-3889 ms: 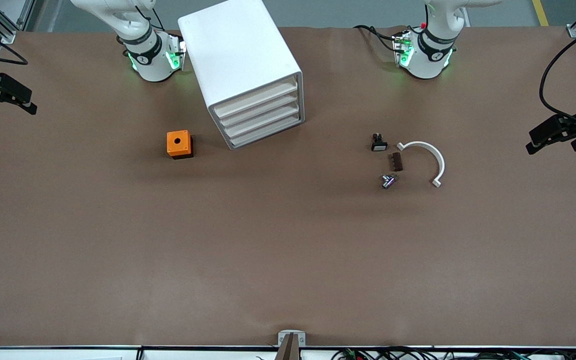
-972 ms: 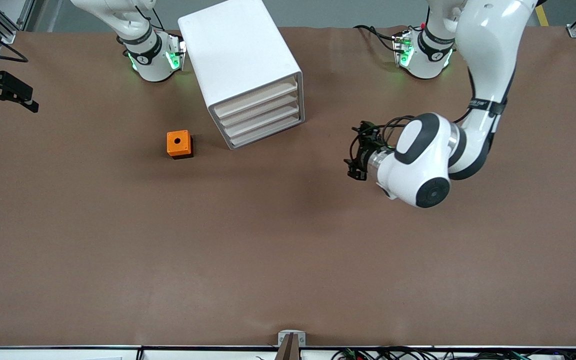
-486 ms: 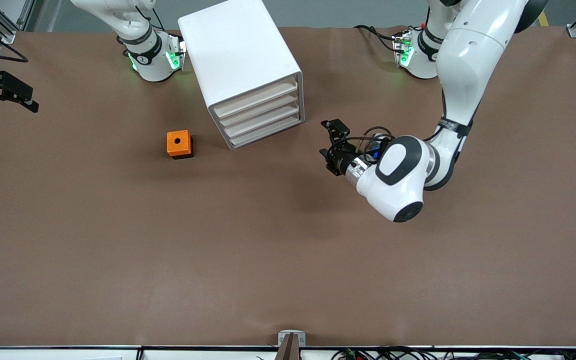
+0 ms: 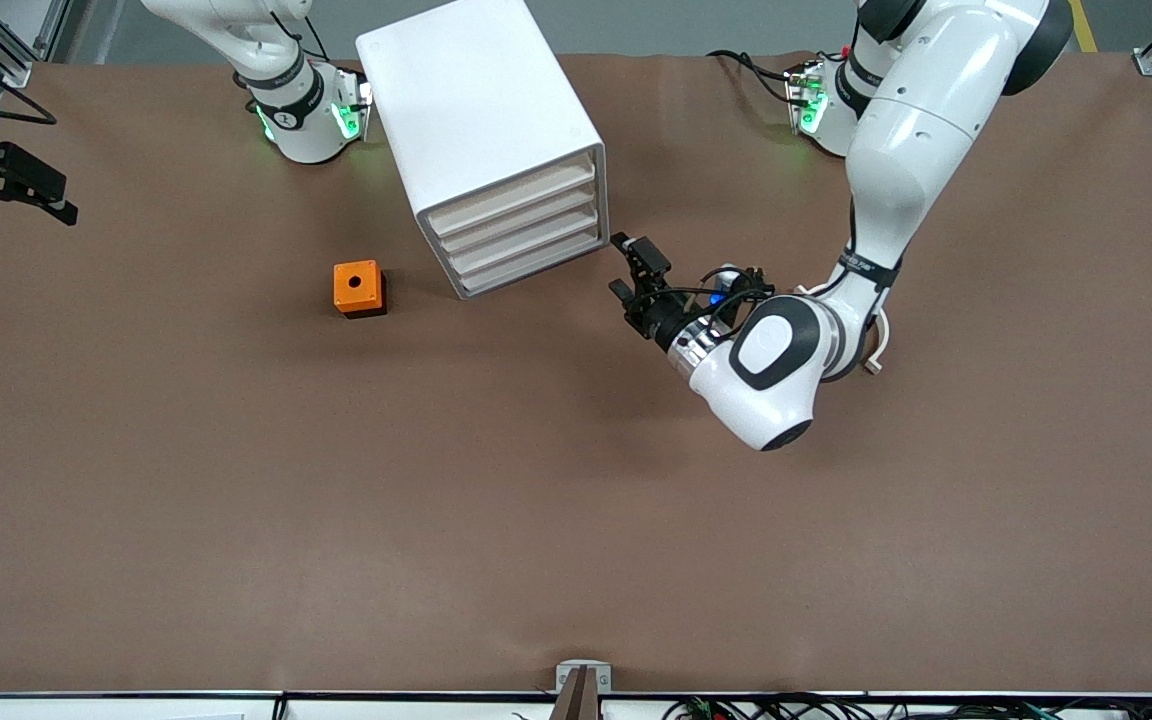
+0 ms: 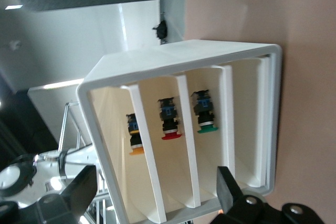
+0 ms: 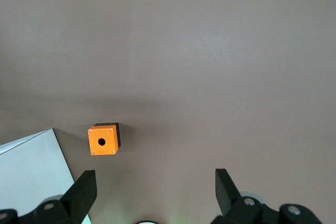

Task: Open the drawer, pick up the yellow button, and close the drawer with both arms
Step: 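Grasp the drawer handle with the left gripper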

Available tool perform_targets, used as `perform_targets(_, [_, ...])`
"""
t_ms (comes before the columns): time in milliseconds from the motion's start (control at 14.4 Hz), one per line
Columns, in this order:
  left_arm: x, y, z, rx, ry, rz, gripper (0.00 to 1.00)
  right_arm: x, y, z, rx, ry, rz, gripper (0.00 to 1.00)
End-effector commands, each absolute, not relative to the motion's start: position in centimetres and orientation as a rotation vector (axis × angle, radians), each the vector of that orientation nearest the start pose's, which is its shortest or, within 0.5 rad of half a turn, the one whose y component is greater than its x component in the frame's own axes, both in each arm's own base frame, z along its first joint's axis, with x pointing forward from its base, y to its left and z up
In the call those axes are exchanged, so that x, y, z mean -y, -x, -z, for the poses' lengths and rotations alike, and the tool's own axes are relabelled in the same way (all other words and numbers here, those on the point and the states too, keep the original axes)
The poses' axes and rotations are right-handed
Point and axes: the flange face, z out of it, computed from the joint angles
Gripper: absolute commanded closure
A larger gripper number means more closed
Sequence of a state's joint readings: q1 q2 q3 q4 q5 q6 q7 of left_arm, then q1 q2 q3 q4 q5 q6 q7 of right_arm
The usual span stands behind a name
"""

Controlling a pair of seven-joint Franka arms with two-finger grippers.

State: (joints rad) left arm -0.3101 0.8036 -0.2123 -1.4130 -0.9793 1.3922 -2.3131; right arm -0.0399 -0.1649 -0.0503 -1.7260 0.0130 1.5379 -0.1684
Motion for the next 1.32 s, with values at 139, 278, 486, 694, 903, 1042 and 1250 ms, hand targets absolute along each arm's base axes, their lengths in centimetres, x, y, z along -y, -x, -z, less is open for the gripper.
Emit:
perform_targets(139, [43.4,-51.1,-25.3,1.736,1.066,-1.536,0.02,4.4,-49.2,-64.0,0.136,3.114,-0.017,0.00])
perform_targets(278, [44.9,-49.9,-25.5,1.709,1.072,-1.543,0.24,4.4,-49.2,-64.0,0.136,3.114,-0.019,0.00])
perform_targets(486, [47.4,-47.7,-25.6,1.665,1.095,-1.536,0.39,4.3,-49.2,-64.0,0.136,3.114,-0.019,0.00])
perform_targets(694, [49.1,-45.6,-25.2,1.631,1.114,-1.509,0.40,4.3,-49.2,-64.0,0.138,3.114,-0.020,0.00])
perform_targets(903, [49.6,-43.9,-24.0,1.606,1.099,-1.475,0.44,4.4,-49.2,-64.0,0.136,3.114,-0.019,0.00])
perform_targets(1042, [50.2,-43.0,-23.7,1.593,1.104,-1.461,0.55,4.4,-49.2,-64.1,0.136,3.114,-0.017,0.00])
perform_targets(1250, [50.6,-41.8,-23.6,1.552,1.093,-1.457,0.81,4.4,-49.2,-64.1,0.136,3.114,-0.015,0.00])
